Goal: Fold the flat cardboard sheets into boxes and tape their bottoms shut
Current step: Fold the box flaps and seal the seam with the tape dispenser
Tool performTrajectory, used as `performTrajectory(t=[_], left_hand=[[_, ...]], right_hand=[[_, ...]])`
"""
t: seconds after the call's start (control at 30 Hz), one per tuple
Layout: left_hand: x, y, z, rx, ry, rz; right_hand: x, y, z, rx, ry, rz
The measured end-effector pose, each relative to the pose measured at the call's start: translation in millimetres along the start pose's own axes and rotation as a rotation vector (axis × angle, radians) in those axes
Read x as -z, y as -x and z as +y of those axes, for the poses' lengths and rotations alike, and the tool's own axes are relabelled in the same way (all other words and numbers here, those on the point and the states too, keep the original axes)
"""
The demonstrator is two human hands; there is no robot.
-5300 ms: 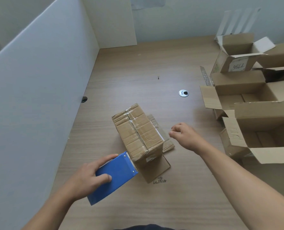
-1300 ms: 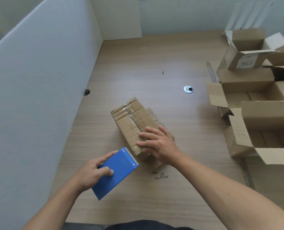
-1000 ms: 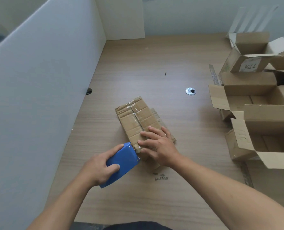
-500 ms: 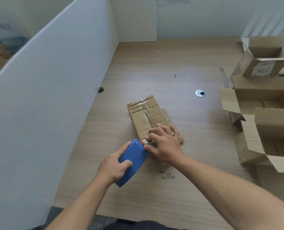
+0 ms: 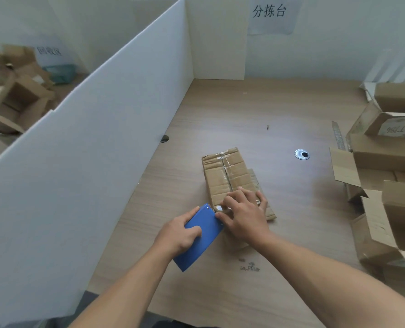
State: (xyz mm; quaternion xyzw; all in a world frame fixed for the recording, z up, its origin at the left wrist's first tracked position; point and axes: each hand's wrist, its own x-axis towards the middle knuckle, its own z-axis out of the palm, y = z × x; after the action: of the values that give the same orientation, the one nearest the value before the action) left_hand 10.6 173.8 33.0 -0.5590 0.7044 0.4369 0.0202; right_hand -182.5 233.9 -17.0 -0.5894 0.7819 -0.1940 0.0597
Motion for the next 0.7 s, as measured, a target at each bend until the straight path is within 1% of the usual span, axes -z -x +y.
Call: performTrajectory(t=[0.13, 0.23, 0.33, 0.4, 0.47, 0.53, 0.63, 0.7], left_hand=[[5.0, -0.8, 0.4, 0.025, 0.041, -0.027], [7.6, -0.1, -2.0, -0.003, 0.067, -0.063], [9.1, 3.4, -21.6, -0.015, -0.09, -0.085], [12.3, 13.8, -48.1, 0.023, -0.187, -0.094], [22.7, 21.4, -68.7, 0.096, -0.156, -0.047], [30.3, 18.4, -76.5, 0.126, -0.075, 0.005], [31.7, 10.4, -65.6, 0.073, -0.026, 0.032], [29.5, 4.1, -55.2, 0.031, 0.011, 0.064]], right_hand=[[1.8, -1.9, -3.5, -0.009, -0.006, -0.015], [4.8, -0.7, -0.2, -0.01, -0.049, -0.02], [8.2, -1.2, 8.1, -0.047, -0.086, -0.009], [9.2, -1.6, 15.7, -0.027, -0.107, -0.007], [9.2, -3.1, 18.5, -0.017, -0.114, 0.005], [6.5, -1.3, 17.5, -0.026, -0.106, 0.013], [3.4, 3.1, 14.2, -0.029, -0.068, 0.023], [7.0, 0.0, 8.7, -0.023, 0.016, 0.017]])
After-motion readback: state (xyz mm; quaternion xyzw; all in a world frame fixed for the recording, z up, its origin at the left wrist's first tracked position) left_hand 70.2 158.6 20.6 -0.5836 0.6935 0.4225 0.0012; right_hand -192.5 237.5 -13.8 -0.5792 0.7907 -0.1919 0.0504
